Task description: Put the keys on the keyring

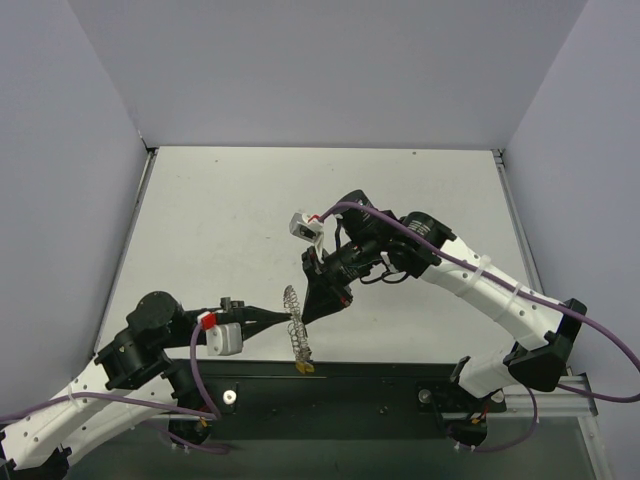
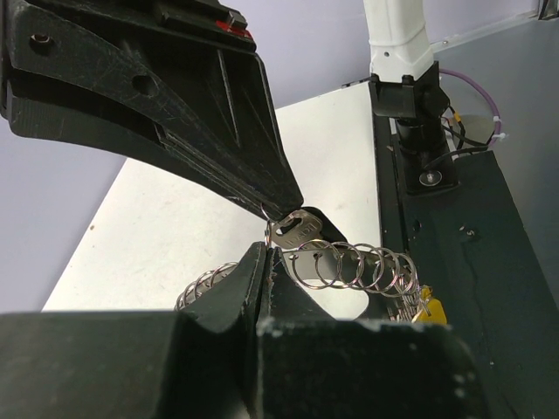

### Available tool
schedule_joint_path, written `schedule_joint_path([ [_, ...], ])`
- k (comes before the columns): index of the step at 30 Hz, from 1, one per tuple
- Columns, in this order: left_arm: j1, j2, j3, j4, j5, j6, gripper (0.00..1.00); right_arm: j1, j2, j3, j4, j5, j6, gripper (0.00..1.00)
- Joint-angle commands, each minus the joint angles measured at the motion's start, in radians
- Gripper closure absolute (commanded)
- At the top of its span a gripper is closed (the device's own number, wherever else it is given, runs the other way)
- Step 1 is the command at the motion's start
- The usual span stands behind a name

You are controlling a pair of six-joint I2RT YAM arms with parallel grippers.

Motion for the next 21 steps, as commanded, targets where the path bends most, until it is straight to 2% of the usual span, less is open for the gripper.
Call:
schedule_joint_path([
  [1,-0.003,-0.021,0.033,0.070,0.019,0.001,1.00,-0.001,0.001,0.023,0.001,-0.030,-0.022,1.00],
  [15,-0.005,-0.040,0.011,0.176,0.074,-0.068,1.00,-0.009,0.003,0.006,0.001,-0.040,-0.031,1.00],
  [21,-0.003,-0.026,0.013,0.158,0.029,-0.057,1.00,-0.007,-0.025,0.013,-0.001,-0.053,-0.036,1.00],
])
